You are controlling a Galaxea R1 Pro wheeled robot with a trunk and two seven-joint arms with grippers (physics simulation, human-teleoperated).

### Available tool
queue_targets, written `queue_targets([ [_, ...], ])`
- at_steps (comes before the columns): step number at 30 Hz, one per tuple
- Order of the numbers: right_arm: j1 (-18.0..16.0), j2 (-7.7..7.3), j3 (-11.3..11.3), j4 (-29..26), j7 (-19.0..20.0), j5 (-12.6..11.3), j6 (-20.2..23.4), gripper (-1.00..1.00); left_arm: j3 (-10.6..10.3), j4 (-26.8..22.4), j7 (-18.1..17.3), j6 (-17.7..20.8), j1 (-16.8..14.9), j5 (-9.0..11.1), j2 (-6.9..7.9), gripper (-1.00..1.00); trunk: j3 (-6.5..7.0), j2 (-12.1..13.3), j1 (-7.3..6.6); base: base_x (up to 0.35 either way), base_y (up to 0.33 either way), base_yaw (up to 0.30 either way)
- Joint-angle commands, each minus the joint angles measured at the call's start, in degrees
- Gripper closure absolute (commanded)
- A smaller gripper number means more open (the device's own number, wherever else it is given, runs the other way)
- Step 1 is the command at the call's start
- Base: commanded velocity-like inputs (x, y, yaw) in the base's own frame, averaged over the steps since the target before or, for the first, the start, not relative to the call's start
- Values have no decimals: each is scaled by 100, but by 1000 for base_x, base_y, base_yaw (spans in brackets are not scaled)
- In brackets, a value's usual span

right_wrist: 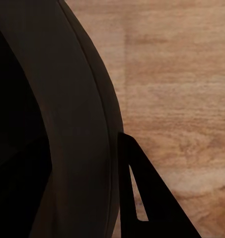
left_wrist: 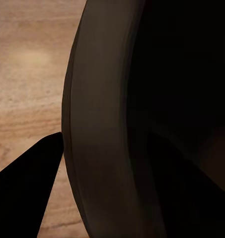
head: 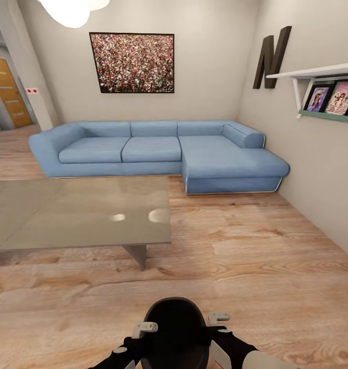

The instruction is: Place each of the two pumpkins and all three candles from the living room inside a cabinet in the living room (use any cabinet), then make sure every cabinet is closed, and position the cauldron so it is next to a table in the living room.

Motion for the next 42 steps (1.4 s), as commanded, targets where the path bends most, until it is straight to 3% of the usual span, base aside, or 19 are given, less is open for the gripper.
queue_targets([
  [1,-7,-8,-92,-24,-24,52,-101,100,-59,51,50,1,1,81,8,100,-4,-2,-2,0,15,0],
  [13,-7,-7,-92,-24,-24,52,-105,100,-59,51,44,-157,-2,133,11,100,-4,-2,-2,0,2,0],
  [32,-7,-9,-92,-24,-24,52,-101,100,-53,51,41,-184,0,142,17,100,-273,-604,328,0,0,0],
  [39,-7,-10,-92,-24,-24,52,-101,100,-53,51,42,-184,-2,142,17,100,-273,-604,328,0,0,0],
  [42,-7,-6,-92,-24,-24,52,-101,100,-53,51,45,-184,-2,142,17,100,-327,-724,394,0,0,0],
])
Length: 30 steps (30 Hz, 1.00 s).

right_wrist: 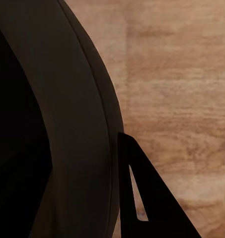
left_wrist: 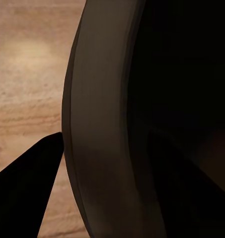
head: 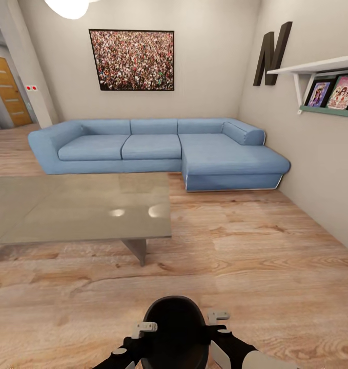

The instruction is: Place each of the two pumpkins and all three candles from the living room inside a cabinet in the living room (use any cabinet), then make sure every cabinet is closed, and position the cauldron so it is next to a table in the living room.

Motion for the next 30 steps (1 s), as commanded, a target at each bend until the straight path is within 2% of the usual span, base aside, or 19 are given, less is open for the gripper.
queue_targets([
  [1,-6,-16,-138,-31,-23,41,24,100,21,2,40,-18,-2,54,19,100,-23,-44,21,0,0,0],
  [6,-6,-17,-138,-31,-23,41,24,100,21,2,39,-18,-2,54,19,100,-112,-245,131,0,0,0],
  [16,-6,-17,-138,-31,-23,36,24,100,22,2,39,-18,-2,53,21,100,-112,-245,131,6,2,0],
  [30,-6,-15,-138,-31,-23,37,17,100,21,2,38,-15,-2,63,19,100,-112,-245,131,230,132,0],
])
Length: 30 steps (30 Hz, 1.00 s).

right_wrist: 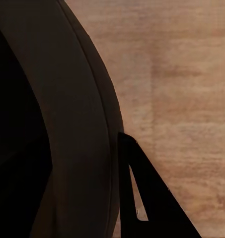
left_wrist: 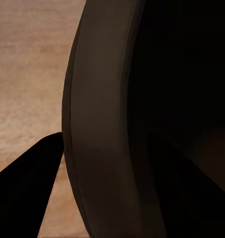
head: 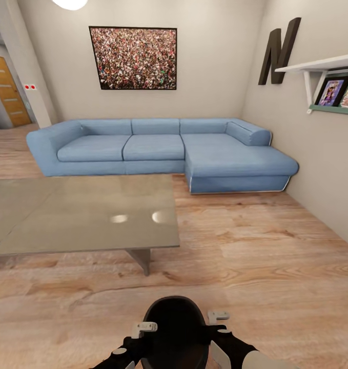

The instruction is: Place each of the two pumpkins and all three candles from the living room inside a cabinet in the living room (use any cabinet), then make sure every cabinet is closed, and position the cauldron so it is next to a table in the living room.

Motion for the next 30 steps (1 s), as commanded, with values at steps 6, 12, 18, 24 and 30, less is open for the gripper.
queue_targets([
  [6,-6,-16,-141,-31,-24,43,29,100,20,9,40,-16,-2,67,15,100,-4,-2,1,240,124,0],
  [12,-6,-16,-141,-31,-24,41,31,100,20,9,39,-19,-2,67,15,100,-4,-2,1,234,109,0],
  [18,-6,-16,-141,-31,-24,42,31,100,20,9,39,-13,-1,67,17,100,-4,-2,1,204,74,0],
  [24,-6,-17,-141,-31,-24,40,31,100,20,9,39,-14,-1,67,15,100,-4,-2,1,161,19,0],
  [30,-6,-17,-141,-31,-24,41,32,100,20,9,42,-18,-2,66,18,100,-4,-2,1,171,54,0],
])
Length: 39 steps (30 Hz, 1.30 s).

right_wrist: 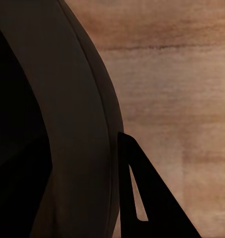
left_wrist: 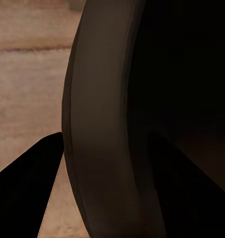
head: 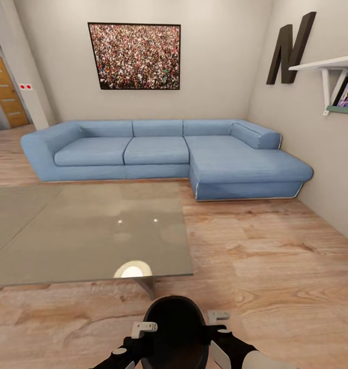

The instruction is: Place each of the two pumpkins and all three candles from the living room inside a cabinet in the living room (use any cabinet), then make sure every cabinet is closed, and position the cauldron so it is next to a table in the living room.

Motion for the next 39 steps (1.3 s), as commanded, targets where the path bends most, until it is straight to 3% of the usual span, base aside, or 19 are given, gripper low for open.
queue_targets([
  [1,-6,-18,-136,-29,-23,32,25,100,21,6,39,-18,-2,63,20,100,-4,-2,0,108,10,0],
  [34,-6,-22,-136,-29,-23,27,24,100,26,6,42,-20,-2,63,26,100,-4,-2,0,41,6,0],
  [39,-6,-23,-136,-29,-23,27,21,100,21,6,43,-20,-2,64,26,100,-94,-203,109,0,0,0],
])
